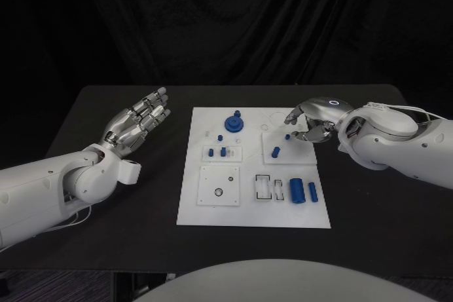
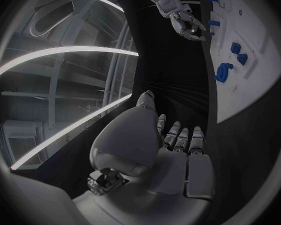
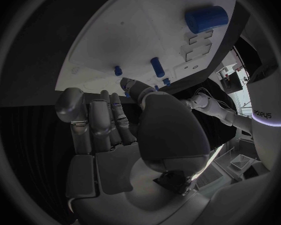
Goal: Assemble the parts on the task board
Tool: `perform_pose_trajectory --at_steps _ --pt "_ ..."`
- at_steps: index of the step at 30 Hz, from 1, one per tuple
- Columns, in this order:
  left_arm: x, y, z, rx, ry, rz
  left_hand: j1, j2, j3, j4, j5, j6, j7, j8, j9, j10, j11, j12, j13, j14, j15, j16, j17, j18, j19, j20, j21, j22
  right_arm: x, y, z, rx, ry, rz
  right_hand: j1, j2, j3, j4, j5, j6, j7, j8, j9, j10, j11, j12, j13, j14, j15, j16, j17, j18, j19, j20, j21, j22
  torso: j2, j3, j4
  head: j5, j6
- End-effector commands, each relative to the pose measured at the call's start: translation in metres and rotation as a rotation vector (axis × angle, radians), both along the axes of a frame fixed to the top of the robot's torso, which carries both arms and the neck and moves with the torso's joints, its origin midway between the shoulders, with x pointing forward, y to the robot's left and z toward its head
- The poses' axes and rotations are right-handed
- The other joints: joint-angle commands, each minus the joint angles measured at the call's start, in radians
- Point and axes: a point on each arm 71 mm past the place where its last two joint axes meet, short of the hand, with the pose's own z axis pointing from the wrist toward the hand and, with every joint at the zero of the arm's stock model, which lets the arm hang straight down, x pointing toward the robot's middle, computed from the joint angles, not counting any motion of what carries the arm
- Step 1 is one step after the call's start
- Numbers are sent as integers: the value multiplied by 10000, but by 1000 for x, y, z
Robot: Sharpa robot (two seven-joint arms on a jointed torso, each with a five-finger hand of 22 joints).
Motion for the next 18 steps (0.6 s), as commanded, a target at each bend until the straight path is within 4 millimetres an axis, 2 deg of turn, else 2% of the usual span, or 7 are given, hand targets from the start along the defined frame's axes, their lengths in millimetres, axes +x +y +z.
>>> perform_pose_trajectory --at_steps 1,10,18 --pt "-1 0 8 -799 -963 15 101 7 -4 -47 55 -69 35 -34 -15 47 80 -7 0 -4 71 -35 -9 -137 21 78 -38 30 -1 1 -4 -23 139 73 -48 38 25 50 -18 75 3 -38 -14 112 18 -47 -34 74 -16 36 -15 -85 91 -26 62 1177 5 -3 5 8 -1" --pt "-2 0 6 -794 -919 3 179 -1 12 -83 192 -68 52 -32 -15 89 166 16 6 -4 96 -35 -9 -143 26 97 -33 56 -2 5 -10 8 227 152 -46 36 61 71 -97 258 51 7 4 378 -22 -104 -231 111 -53 78 -23 -98 145 -65 106 1193 8 -5 6 55 -1" --pt "-3 -2 5 -822 -816 -97 353 -9 57 -204 472 -137 101 -36 -19 215 415 101 24 -4 272 -35 -9 -146 67 273 4 230 -2 6 -14 45 247 187 -75 74 33 170 -271 588 83 116 70 709 -106 -151 -468 401 -134 408 253 -148 400 -142 403 1266 10 -8 12 20 -1"
